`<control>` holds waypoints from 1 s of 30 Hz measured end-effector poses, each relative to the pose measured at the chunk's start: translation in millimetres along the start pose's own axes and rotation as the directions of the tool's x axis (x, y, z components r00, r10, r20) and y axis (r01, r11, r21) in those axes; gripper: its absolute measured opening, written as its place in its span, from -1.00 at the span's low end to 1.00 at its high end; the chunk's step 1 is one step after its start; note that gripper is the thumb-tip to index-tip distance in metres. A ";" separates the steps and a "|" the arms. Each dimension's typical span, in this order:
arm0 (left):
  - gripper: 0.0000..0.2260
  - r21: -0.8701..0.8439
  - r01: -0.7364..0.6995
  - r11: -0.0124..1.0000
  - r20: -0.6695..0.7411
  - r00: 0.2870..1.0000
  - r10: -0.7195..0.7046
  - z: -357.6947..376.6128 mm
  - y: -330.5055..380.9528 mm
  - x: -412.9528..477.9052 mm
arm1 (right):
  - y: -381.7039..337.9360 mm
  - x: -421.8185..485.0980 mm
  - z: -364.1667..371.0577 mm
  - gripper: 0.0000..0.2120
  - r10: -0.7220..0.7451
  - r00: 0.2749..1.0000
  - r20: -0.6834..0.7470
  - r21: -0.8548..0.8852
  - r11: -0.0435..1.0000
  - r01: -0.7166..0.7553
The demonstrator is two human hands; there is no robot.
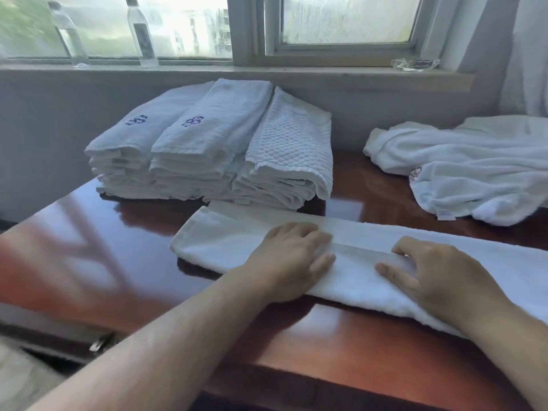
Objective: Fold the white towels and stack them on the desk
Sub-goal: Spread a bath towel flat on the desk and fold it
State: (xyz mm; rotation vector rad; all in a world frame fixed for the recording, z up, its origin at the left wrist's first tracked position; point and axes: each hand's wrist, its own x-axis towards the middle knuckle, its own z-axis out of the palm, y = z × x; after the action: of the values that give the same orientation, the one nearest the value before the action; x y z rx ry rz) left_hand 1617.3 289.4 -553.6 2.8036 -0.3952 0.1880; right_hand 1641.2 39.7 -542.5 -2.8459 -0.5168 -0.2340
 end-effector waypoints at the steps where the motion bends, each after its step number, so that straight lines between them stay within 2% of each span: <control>1: -0.56 -0.004 -0.032 0.999 0.009 0.999 0.032 3.5 12.2 3.8 | 8.4 -8.2 -4.2 -0.69 0.017 1.000 -0.022 -0.015 1.000 -0.017; 4: -0.54 -0.010 -0.129 0.992 0.028 0.991 0.129 15.6 53.6 20.2 | 43.4 -34.9 -18.3 -0.71 0.070 0.992 -0.107 -0.023 0.997 -0.073; 8: -0.60 -0.020 -0.246 0.969 0.034 0.969 0.246 31.9 111.5 41.9 | 93.3 -79.0 -31.3 -0.86 0.150 0.971 -0.186 -0.087 0.982 -0.168; 13: -0.66 -0.054 -0.343 0.938 0.002 0.939 0.344 59.6 181.7 61.1 | 143.7 -132.9 -44.2 -0.66 0.274 0.921 -0.275 -0.197 0.922 -0.333; 16: -0.74 -0.061 -0.324 0.944 -0.038 0.946 0.322 75.5 216.4 69.0 | 168.2 -150.7 -57.2 -0.63 0.298 0.905 -0.305 -0.274 0.882 -0.383; 20: -0.78 -0.087 -0.284 0.955 -0.177 0.948 0.265 77.4 225.3 84.7 | 192.5 -154.2 -77.4 -0.66 0.305 0.873 -0.382 -0.319 0.843 -0.434; 25: -0.75 -0.088 -0.260 0.962 -0.242 0.942 0.233 67.2 218.4 111.6 | 220.9 -138.0 -103.7 -0.90 0.319 0.799 -0.509 -0.303 0.803 -0.514; 28: -0.73 -0.065 -0.225 0.972 -0.203 0.957 0.208 67.3 213.1 124.2 | 241.2 -114.7 -114.9 -0.89 0.452 0.787 -0.420 -0.233 0.784 -0.575; 30: -0.72 -0.059 -0.216 0.975 -0.180 0.963 0.202 68.7 209.1 132.6 | 253.2 -102.2 -113.6 -0.85 0.543 0.790 -0.284 -0.035 0.818 -0.574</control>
State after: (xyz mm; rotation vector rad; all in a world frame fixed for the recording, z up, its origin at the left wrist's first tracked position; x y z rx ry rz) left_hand 1689.3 43.3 -538.0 2.6391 -0.6422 0.4493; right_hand 1625.8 -253.4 -505.6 -2.8594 0.4182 -0.5293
